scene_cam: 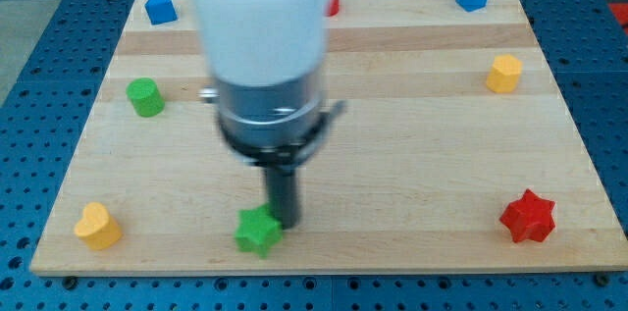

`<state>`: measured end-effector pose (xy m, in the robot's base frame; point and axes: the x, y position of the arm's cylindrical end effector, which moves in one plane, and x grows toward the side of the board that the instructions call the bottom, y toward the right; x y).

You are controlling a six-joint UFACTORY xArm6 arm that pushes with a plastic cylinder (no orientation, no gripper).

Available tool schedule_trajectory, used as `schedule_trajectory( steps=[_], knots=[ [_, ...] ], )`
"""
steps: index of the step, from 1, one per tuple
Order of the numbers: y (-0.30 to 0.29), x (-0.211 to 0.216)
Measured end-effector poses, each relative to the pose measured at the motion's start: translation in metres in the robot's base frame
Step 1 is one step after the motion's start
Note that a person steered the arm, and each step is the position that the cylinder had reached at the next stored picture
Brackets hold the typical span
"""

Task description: Move the green star closer to the yellow heart

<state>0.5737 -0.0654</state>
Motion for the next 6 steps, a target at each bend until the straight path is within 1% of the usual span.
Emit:
schedule_trajectory(
  steps=[1,2,3,4,6],
  knots=[
    [-0.044,0.0],
    [-0.028,-0.001],
    [0.014,0.006],
    [0.024,0.038],
    [0.018,0.045]
  ],
)
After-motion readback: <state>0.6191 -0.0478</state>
